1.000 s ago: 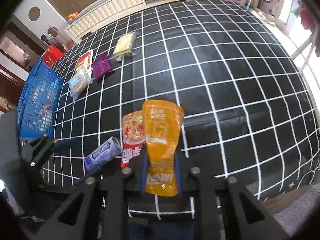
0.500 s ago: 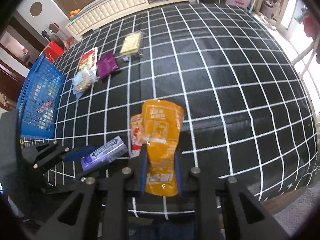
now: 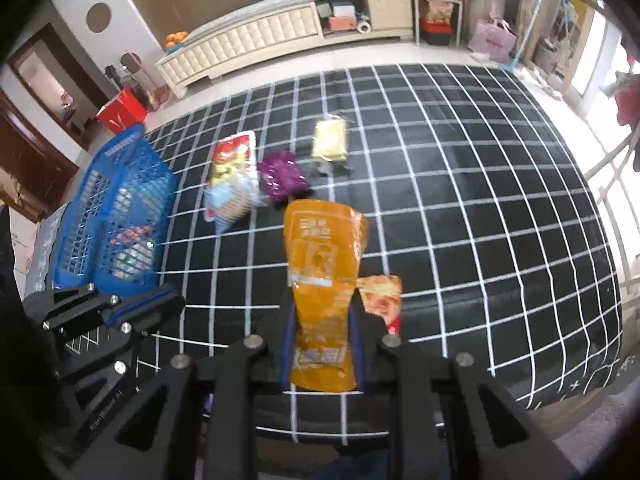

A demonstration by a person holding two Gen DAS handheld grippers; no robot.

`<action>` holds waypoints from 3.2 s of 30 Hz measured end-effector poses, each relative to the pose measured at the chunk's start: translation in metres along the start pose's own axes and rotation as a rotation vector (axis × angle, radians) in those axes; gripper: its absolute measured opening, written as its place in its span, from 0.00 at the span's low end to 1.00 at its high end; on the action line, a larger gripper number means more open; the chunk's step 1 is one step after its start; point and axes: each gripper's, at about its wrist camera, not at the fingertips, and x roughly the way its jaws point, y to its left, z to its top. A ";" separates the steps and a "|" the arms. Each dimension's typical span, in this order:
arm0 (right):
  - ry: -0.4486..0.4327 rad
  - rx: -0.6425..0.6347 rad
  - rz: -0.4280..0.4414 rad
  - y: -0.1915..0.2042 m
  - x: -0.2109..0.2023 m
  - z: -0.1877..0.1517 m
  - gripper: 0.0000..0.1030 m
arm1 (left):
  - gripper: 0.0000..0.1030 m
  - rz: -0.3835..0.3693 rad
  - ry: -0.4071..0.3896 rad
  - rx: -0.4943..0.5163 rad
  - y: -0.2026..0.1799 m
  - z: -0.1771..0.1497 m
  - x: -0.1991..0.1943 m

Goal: Organize snacks

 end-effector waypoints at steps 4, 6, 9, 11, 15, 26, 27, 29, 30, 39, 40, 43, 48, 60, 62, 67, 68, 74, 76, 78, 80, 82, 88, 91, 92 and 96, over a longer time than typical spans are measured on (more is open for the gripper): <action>-0.018 -0.027 0.025 0.025 -0.006 0.007 0.26 | 0.02 0.022 -0.032 -0.024 0.017 -0.006 -0.024; -0.027 -0.050 0.040 0.043 -0.009 0.011 0.26 | 0.02 0.038 -0.052 -0.034 0.028 -0.008 -0.038; -0.039 -0.082 0.067 0.068 -0.013 0.017 0.26 | 0.02 0.061 -0.072 -0.052 0.044 -0.011 -0.056; -0.045 -0.100 0.086 0.085 -0.015 0.021 0.26 | 0.02 0.081 -0.085 -0.071 0.059 -0.014 -0.068; -0.061 -0.155 0.124 0.127 -0.016 0.029 0.26 | 0.02 0.122 -0.106 -0.116 0.094 -0.023 -0.093; -0.029 -0.291 0.182 0.237 0.015 0.050 0.27 | 0.02 0.213 -0.098 -0.231 0.195 -0.061 -0.130; -0.019 -0.306 0.184 0.246 0.020 0.052 0.27 | 0.02 0.218 -0.092 -0.239 0.204 -0.065 -0.131; 0.000 -0.331 0.179 0.262 0.031 0.055 0.27 | 0.02 0.222 -0.085 -0.254 0.217 -0.070 -0.130; 0.013 -0.347 0.173 0.271 0.038 0.058 0.27 | 0.02 0.225 -0.081 -0.264 0.225 -0.073 -0.129; 0.105 -0.373 0.118 0.301 0.095 0.071 0.27 | 0.18 0.201 -0.039 -0.312 0.266 -0.081 -0.107; 0.114 -0.376 0.107 0.302 0.099 0.072 0.27 | 0.29 0.204 -0.032 -0.312 0.268 -0.082 -0.104; 0.125 -0.387 0.076 0.302 0.108 0.073 0.32 | 0.41 0.213 -0.024 -0.308 0.270 -0.082 -0.100; 0.102 -0.387 0.052 0.302 0.110 0.075 0.63 | 0.50 0.222 -0.014 -0.319 0.274 -0.085 -0.097; 0.044 -0.368 0.004 0.277 0.072 0.061 0.80 | 0.66 0.207 -0.060 -0.314 0.249 -0.083 -0.120; 0.040 -0.357 -0.003 0.269 0.064 0.058 0.80 | 0.68 0.207 -0.065 -0.302 0.240 -0.081 -0.124; 0.019 -0.320 -0.012 0.244 0.038 0.049 0.80 | 0.74 0.201 -0.078 -0.254 0.208 -0.071 -0.130; 0.016 -0.313 -0.014 0.238 0.034 0.047 0.80 | 0.74 0.198 -0.081 -0.245 0.201 -0.069 -0.130; 0.000 -0.243 -0.024 0.197 0.011 0.033 0.80 | 0.74 0.165 -0.078 -0.185 0.159 -0.058 -0.125; -0.004 -0.212 -0.031 0.181 0.006 0.028 0.80 | 0.74 0.156 -0.072 -0.162 0.144 -0.054 -0.121; -0.004 -0.183 -0.038 0.166 0.001 0.022 0.80 | 0.74 0.148 -0.068 -0.139 0.127 -0.050 -0.117; -0.004 -0.160 -0.040 0.153 -0.003 0.017 0.80 | 0.74 0.136 -0.064 -0.127 0.114 -0.048 -0.113; -0.005 -0.135 -0.039 0.137 -0.009 0.011 0.80 | 0.74 0.126 -0.059 -0.110 0.099 -0.044 -0.109; -0.022 -0.075 -0.039 0.093 -0.022 -0.005 0.80 | 0.74 0.093 -0.041 -0.086 0.061 -0.038 -0.095; -0.017 -0.049 -0.055 0.071 -0.020 -0.013 0.80 | 0.74 0.085 -0.020 -0.063 0.043 -0.037 -0.082; -0.015 -0.042 -0.059 0.064 -0.018 -0.016 0.80 | 0.74 0.082 -0.012 -0.055 0.035 -0.038 -0.077; 0.019 0.001 -0.075 0.036 -0.002 -0.031 0.80 | 0.74 0.058 0.021 -0.046 0.016 -0.045 -0.052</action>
